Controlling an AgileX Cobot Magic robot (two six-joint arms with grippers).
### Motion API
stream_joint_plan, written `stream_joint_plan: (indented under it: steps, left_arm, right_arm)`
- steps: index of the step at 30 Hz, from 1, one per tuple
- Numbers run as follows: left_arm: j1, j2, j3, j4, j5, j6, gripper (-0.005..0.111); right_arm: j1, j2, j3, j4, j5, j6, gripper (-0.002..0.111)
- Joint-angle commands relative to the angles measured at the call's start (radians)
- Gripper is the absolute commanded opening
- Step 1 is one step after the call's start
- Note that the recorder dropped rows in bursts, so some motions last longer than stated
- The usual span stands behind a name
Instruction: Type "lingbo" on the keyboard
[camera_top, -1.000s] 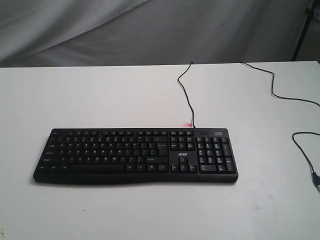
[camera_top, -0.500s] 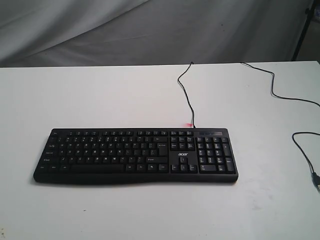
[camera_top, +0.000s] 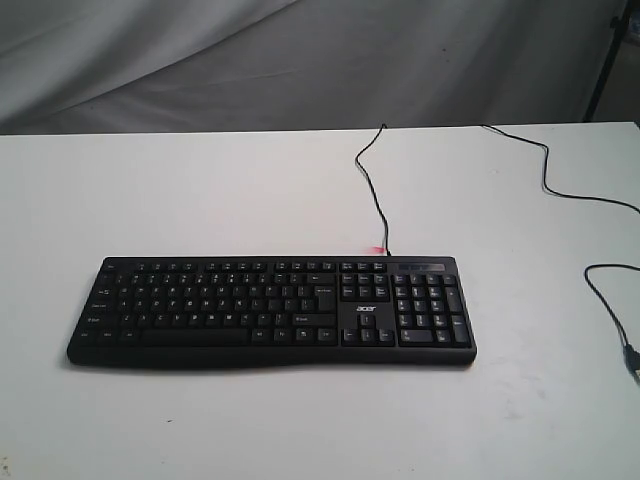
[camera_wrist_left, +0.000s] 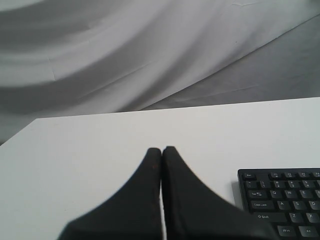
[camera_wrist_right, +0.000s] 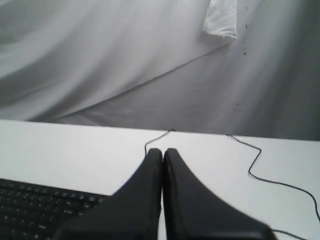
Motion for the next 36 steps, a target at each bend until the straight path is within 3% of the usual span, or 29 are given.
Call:
stream_joint_plan:
  steps: [1, 8, 15, 18, 25, 36]
  left_arm:
    - [-0.004, 0.003, 0.005, -0.001, -0.004, -0.003, 0.001]
    - [-0.004, 0.003, 0.005, -0.001, -0.004, -0.003, 0.001]
    - [-0.004, 0.003, 0.005, -0.001, -0.004, -0.003, 0.001]
    - [-0.004, 0.003, 0.005, -0.001, -0.004, -0.003, 0.001]
    - [-0.004, 0.003, 0.005, -0.001, -0.004, -0.003, 0.001]
    - [-0.004, 0.003, 0.005, -0.001, -0.004, -0.003, 0.001]
  right_arm:
    - [-0.008, 0.022, -0.136, 0.032, 0.12, 0.003, 0.0]
    - [-0.008, 0.159, -0.218, 0.064, 0.147, 0.003, 0.0]
    - [-0.006, 0.337, -0.22, 0.214, 0.181, 0.002, 0.0]
    - [0.019, 0.436, -0.231, 0.238, 0.21, -0.093, 0.0]
    - [0.202, 0.748, -0.415, 0.225, 0.212, -0.315, 0.0]
    - [0.493, 1.213, -0.696, 0.197, 0.169, -0.401, 0.0]
